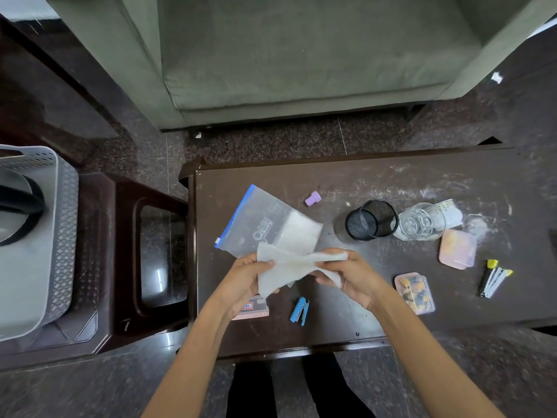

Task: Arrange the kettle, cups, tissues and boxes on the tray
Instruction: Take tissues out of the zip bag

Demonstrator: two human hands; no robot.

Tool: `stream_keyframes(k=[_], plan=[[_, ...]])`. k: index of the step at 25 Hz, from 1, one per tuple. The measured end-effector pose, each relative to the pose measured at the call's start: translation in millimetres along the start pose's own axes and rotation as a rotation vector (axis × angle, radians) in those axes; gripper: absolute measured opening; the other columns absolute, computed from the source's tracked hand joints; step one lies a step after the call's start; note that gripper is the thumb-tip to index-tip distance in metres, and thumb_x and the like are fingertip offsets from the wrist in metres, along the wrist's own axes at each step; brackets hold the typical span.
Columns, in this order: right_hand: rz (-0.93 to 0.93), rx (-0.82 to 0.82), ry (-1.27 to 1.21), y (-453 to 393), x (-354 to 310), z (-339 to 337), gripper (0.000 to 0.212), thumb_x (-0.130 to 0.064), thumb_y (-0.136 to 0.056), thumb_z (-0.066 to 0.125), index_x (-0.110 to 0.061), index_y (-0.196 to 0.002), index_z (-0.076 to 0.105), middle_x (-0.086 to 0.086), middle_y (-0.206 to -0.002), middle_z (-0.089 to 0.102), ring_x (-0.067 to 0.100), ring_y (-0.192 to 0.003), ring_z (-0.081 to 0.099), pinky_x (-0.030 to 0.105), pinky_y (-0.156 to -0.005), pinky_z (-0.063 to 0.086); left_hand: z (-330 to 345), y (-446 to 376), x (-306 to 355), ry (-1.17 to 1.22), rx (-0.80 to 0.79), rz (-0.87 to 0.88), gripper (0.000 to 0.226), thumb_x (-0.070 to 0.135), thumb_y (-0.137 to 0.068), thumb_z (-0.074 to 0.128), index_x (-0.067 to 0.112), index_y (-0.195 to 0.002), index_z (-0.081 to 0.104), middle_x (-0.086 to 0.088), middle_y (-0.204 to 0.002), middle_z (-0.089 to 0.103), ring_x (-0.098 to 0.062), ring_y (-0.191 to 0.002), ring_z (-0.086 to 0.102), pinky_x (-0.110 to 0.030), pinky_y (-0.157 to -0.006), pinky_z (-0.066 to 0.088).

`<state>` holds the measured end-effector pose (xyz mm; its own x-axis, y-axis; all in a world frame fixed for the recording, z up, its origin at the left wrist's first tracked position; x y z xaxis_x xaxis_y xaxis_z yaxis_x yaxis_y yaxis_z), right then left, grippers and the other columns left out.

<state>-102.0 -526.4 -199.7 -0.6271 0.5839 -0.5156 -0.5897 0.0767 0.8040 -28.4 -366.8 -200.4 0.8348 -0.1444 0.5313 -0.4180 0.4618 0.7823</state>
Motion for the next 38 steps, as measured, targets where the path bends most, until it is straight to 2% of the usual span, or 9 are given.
stream_keyframes(k=[5, 15, 18, 21, 24, 27, 31, 34, 38], plan=[[-0.049, -0.071, 0.078, 4.8, -5.5, 0.9, 0.023, 0.006, -0.087, 0.054, -0.007, -0.088, 0.073, 0.009, -0.103, 0.073, 0.020, -0.087, 0.071, 0.022, -0.061, 0.058, 8.3, -1.0, 3.4, 0.004, -0.019, 0.009, 0.036, -0.003, -0.092, 0.046, 0.011, -0.070, 0.071, -0.008, -0.095, 0.069, -0.022, -0.074, 0.065, -0.024, -0.047, 0.051], [-0.462, 0.176, 0.341, 33.1, -83.9, -73.4, 0.023, 0.008, -0.083, 0.057, -0.006, -0.088, 0.074, 0.011, -0.093, 0.072, 0.018, -0.082, 0.066, 0.036, -0.073, 0.054, 67.6, -40.9, 20.2, 0.046, 0.028, 0.035, 0.024, 0.025, -0.099, 0.042, 0.017, -0.099, 0.065, -0.009, -0.101, 0.065, -0.021, -0.083, 0.067, -0.032, -0.057, 0.056], [-0.507, 0.271, 0.368, 44.8, -111.8, -109.2, 0.025, -0.015, -0.081, 0.046, -0.002, -0.071, 0.066, 0.008, -0.084, 0.067, 0.015, -0.070, 0.057, 0.033, -0.064, 0.045, 112.6, -58.2, 30.0, 0.019, 0.042, 0.038, 0.035, 0.044, -0.092, 0.052, 0.012, -0.096, 0.066, -0.007, -0.089, 0.070, -0.023, -0.084, 0.069, -0.035, -0.061, 0.058], [-0.467, 0.358, 0.334, 48.9, -128.7, -142.4, 0.032, -0.031, -0.088, 0.054, -0.008, -0.077, 0.075, 0.001, -0.093, 0.073, 0.012, -0.087, 0.063, 0.024, -0.074, 0.047, 145.5, -75.3, 36.5, -0.100, 0.099, 0.086, 0.028, 0.023, -0.084, 0.070, -0.003, -0.095, 0.067, -0.019, -0.097, 0.068, -0.024, -0.084, 0.067, -0.030, -0.062, 0.058], [-0.516, 0.447, 0.588, 46.9, -148.2, -162.5, 0.004, -0.013, -0.076, 0.076, -0.012, -0.072, 0.076, -0.004, -0.095, 0.069, -0.002, -0.074, 0.058, 0.010, -0.061, 0.038, 163.1, -89.2, 40.3, -0.175, 0.118, 0.124, 0.018, 0.001, -0.080, 0.070, -0.007, -0.096, 0.068, -0.022, -0.103, 0.066, -0.023, -0.087, 0.065, -0.023, -0.060, 0.057], [-0.424, 0.418, 0.495, 35.9, -142.6, -179.1, 0.014, -0.005, -0.068, 0.081, -0.014, -0.077, 0.076, -0.001, -0.089, 0.067, 0.005, -0.078, 0.059, 0.011, -0.061, 0.042, 172.2, -97.2, 41.8, -0.154, 0.076, 0.150, 0.015, -0.004, -0.080, 0.068, -0.002, -0.095, 0.070, -0.012, -0.097, 0.069, -0.021, -0.090, 0.066, -0.021, -0.067, 0.057], [-0.256, 0.268, 0.288, 27.4, -125.9, -172.9, 0.030, 0.008, -0.079, 0.068, -0.010, -0.103, 0.071, 0.008, -0.093, 0.061, 0.009, -0.073, 0.058, 0.014, -0.049, 0.047, 174.8, -102.4, 38.8, -0.150, 0.045, 0.158, 0.018, -0.005, -0.081, 0.066, 0.003, -0.097, 0.072, -0.009, -0.098, 0.071, -0.012, -0.085, 0.069, -0.019, -0.068, 0.056], [-0.350, 0.257, 0.446, 29.8, -136.4, -168.7, 0.035, 0.012, -0.082, 0.060, -0.012, -0.106, 0.071, 0.008, -0.093, 0.065, -0.002, -0.063, 0.058, 0.010, -0.052, 0.045, 171.0, -103.7, 38.3, -0.165, 0.082, 0.151, 0.021, -0.006, -0.082, 0.065, 0.003, -0.099, 0.072, -0.009, -0.100, 0.071, -0.014, -0.087, 0.069, -0.019, -0.066, 0.056], [-0.500, 0.289, 0.772, 41.5, -157.6, -151.5, 0.043, 0.018, -0.081, 0.050, -0.014, -0.096, 0.075, -0.004, -0.108, 0.066, 0.006, -0.093, 0.062, 0.002, -0.069, 0.043, 164.9, -107.3, 39.1, -0.307, 0.184, 0.184, 0.017, -0.004, -0.080, 0.067, 0.002, -0.094, 0.073, -0.012, -0.092, 0.069, -0.020, -0.083, 0.066, -0.019, -0.060, 0.056]])
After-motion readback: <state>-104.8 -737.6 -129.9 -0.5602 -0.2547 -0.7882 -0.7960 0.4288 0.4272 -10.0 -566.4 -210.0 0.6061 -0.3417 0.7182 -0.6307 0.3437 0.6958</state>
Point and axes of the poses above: each hand's wrist, its own y-axis away from the middle knuckle, its own z-axis out of the palm, x = y × z, the point moved 10 cm from there along -y, towards the middle knuckle
